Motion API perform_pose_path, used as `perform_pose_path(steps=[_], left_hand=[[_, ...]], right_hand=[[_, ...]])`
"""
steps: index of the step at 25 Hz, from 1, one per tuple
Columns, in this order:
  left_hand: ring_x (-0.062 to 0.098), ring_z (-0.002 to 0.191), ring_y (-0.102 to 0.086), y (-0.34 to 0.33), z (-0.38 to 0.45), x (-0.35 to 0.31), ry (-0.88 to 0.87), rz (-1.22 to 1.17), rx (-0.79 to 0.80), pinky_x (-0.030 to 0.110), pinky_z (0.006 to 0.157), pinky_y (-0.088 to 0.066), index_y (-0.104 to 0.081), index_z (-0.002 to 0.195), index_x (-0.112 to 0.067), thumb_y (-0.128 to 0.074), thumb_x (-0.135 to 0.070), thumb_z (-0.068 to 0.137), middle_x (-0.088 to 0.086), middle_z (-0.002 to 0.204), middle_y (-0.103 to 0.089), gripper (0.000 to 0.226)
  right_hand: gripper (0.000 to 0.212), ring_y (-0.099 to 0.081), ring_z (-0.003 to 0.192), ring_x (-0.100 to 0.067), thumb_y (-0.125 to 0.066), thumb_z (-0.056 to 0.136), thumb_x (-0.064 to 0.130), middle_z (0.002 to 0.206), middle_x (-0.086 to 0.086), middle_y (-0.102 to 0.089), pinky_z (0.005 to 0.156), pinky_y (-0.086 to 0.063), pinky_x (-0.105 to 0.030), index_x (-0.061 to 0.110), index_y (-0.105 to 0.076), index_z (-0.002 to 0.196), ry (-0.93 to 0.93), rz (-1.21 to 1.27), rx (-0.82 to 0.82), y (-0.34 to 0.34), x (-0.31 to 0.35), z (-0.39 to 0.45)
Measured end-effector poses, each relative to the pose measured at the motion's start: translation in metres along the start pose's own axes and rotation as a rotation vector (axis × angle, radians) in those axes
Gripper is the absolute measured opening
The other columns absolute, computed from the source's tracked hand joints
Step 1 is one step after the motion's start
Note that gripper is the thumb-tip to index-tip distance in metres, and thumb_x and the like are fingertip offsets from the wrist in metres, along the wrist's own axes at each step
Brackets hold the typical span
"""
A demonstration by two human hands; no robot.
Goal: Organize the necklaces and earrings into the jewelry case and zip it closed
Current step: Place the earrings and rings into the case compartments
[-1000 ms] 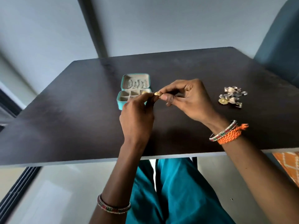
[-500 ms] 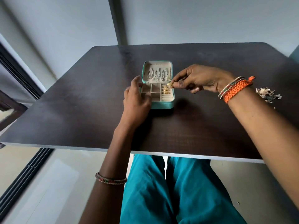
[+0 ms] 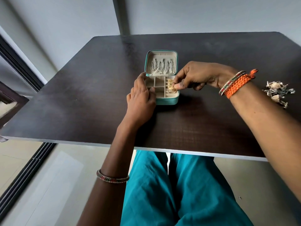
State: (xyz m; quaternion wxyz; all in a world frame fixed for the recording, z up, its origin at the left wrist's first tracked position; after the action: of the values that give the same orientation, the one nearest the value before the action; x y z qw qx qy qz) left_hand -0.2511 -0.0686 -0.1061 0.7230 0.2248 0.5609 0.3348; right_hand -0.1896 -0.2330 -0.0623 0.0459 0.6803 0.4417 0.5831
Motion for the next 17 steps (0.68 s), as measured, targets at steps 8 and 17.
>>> perform_pose_path(steps=[8, 17], left_hand=[[0.021, 0.131, -0.036, 0.001, 0.001, -0.001, -0.010, 0.023, -0.004, 0.038, 0.106, -0.023, -0.027, 0.141, -0.014, -0.035, -0.021, 0.099, 0.002, 0.147, -0.033, 0.044], [0.020, 0.129, -0.038, 0.001, 0.002, 0.000, -0.008, 0.030, -0.002, 0.038, 0.104, -0.024, -0.032, 0.138, -0.014, -0.035, -0.022, 0.099, 0.002, 0.144, -0.036, 0.040]], right_hand=[[0.016, -0.023, 0.044, -0.007, -0.065, 0.083, 0.004, 0.046, 0.009, -0.045, 0.040, -0.017, -0.017, 0.014, -0.071, 0.074, -0.011, -0.059, -0.017, -0.002, 0.001, 0.001], [0.008, -0.026, 0.043, -0.007, -0.070, 0.083, 0.010, 0.053, -0.006, -0.034, 0.042, -0.027, -0.015, 0.014, -0.070, 0.090, 0.281, -0.139, -0.152, 0.005, 0.014, -0.024]])
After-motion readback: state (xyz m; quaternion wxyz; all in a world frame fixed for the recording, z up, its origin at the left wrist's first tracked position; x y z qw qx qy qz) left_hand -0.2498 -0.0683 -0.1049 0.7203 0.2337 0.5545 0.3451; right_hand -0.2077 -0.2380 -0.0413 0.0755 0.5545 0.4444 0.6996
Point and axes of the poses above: each hand's wrist, its own z-axis towards the middle knuckle, its own y-axis out of the back of the hand, x = y × z, the point moved 4 cm from there along z, towards the middle knuckle
